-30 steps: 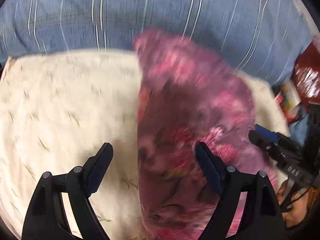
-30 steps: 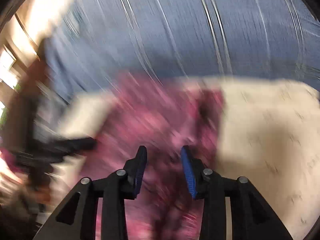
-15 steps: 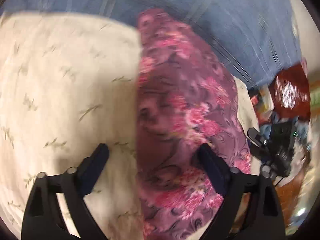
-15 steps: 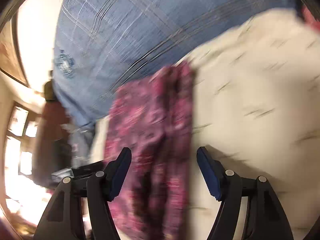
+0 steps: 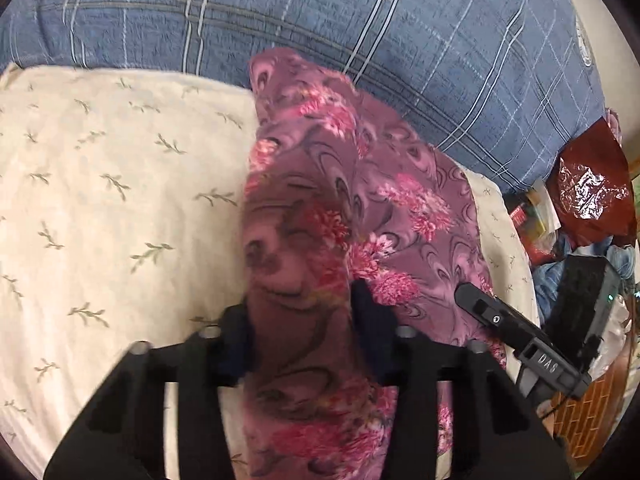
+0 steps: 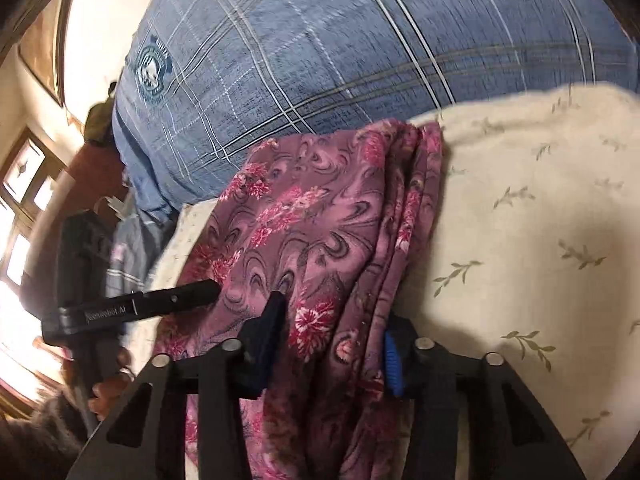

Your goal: Fold small clothes

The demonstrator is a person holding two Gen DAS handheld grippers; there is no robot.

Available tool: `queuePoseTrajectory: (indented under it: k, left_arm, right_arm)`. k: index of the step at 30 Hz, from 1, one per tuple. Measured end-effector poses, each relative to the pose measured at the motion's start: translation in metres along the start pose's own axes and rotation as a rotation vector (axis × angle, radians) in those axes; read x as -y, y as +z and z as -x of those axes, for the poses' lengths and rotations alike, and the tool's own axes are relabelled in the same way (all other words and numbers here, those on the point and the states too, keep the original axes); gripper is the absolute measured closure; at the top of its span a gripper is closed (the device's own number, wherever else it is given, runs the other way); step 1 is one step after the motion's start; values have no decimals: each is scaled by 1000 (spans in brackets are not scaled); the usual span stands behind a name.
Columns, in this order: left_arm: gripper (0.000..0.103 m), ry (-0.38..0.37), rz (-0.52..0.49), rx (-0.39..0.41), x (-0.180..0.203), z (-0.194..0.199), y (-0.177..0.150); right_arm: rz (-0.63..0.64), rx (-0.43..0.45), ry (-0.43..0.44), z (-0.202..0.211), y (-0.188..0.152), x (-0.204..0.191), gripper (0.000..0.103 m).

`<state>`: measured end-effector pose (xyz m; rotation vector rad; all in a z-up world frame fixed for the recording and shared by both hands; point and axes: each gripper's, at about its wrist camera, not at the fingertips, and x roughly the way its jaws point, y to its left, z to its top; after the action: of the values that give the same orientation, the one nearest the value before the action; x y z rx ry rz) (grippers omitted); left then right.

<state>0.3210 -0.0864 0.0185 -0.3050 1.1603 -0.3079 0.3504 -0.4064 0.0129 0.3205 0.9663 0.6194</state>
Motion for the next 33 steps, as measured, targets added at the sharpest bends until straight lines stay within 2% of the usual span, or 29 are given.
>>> queuePoseTrajectory:
  k: [2, 5, 11, 17, 21, 24, 27, 29, 31, 33]
  left_arm:
    - [75, 12, -22, 18, 0, 8, 0]
    - [77, 35, -59, 38, 7, 16, 0]
    - [77, 46, -90, 62, 18, 35, -5]
    - [77, 71, -122, 83, 15, 72, -26]
    - [77, 89, -134, 103, 1, 103, -55]
    - [76, 102, -139, 90, -20, 112, -80]
    - [72, 139, -89, 10, -54, 91, -102]
    - [57, 139, -48, -36, -76, 75, -112]
    - [53, 86, -13, -21, -89, 84, -115]
    - [53, 66, -10, -10, -93, 97, -112]
  right_arm:
    - [48, 17, -58, 4, 1, -16, 68]
    - [63, 34, -90, 11, 1, -26, 72]
    - [102, 37, -103, 23, -7, -54, 73]
    - [109, 62, -58, 41, -31, -96, 73]
    - [122, 70, -5, 51, -57, -124, 73]
    - [141, 57, 27, 51, -84, -140, 72]
    - [148, -14, -4, 33, -112, -140, 70]
    - [135, -86, -77, 15, -127, -129, 58]
    - [70, -67, -55, 22, -128, -118, 55]
    - [22, -42, -76, 37, -119, -111, 51]
